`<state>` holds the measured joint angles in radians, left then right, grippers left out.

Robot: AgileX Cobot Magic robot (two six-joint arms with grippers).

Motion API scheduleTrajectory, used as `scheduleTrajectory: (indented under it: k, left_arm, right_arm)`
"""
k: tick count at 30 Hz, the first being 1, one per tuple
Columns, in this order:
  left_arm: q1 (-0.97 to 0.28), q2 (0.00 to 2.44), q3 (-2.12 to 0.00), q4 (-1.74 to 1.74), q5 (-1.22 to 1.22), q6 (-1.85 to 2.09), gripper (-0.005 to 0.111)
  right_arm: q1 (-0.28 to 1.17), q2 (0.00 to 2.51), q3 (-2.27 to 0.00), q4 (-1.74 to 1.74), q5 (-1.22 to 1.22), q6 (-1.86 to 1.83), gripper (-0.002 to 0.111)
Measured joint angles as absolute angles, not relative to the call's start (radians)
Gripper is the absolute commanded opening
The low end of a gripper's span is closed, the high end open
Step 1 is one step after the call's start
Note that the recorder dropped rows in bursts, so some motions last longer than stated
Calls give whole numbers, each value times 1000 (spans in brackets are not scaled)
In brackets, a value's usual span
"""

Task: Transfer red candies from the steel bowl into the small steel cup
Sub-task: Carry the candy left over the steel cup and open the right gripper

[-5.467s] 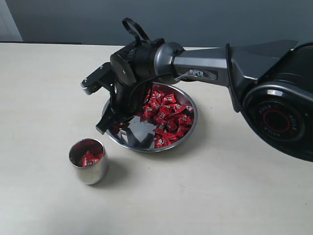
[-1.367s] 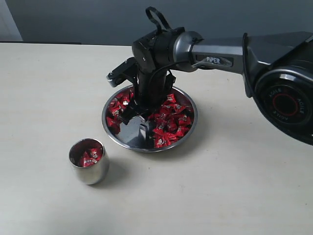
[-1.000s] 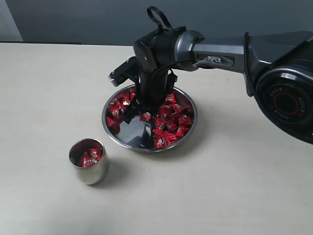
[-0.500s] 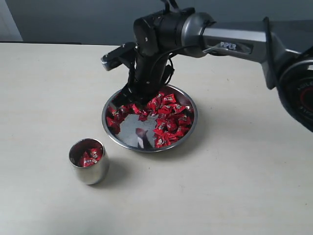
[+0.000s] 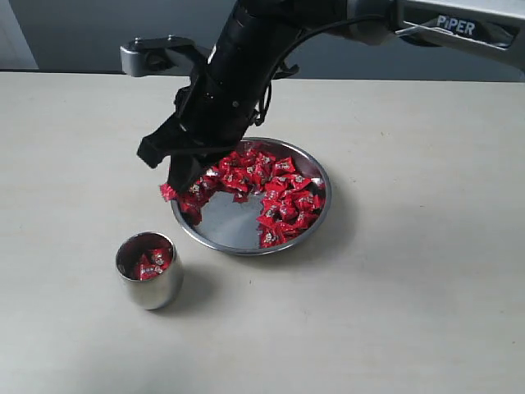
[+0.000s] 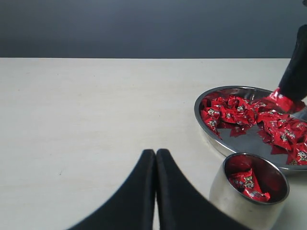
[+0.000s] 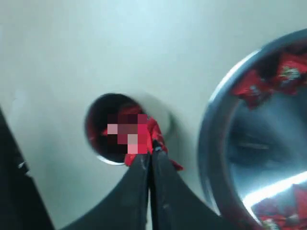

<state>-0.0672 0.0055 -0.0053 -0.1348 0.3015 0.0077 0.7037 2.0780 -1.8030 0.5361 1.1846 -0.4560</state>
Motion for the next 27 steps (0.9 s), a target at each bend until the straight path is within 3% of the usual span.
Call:
scheduleTrajectory:
  k: [12, 27]
  left_arm:
    - [-67, 5, -5, -135, 301, 8, 0]
    - [-67, 5, -5, -135, 301, 8, 0]
  right_arm:
    - [866, 2076, -1803, 460, 1203, -493, 1]
    - [868, 2076, -1803, 428, 1135, -493, 2]
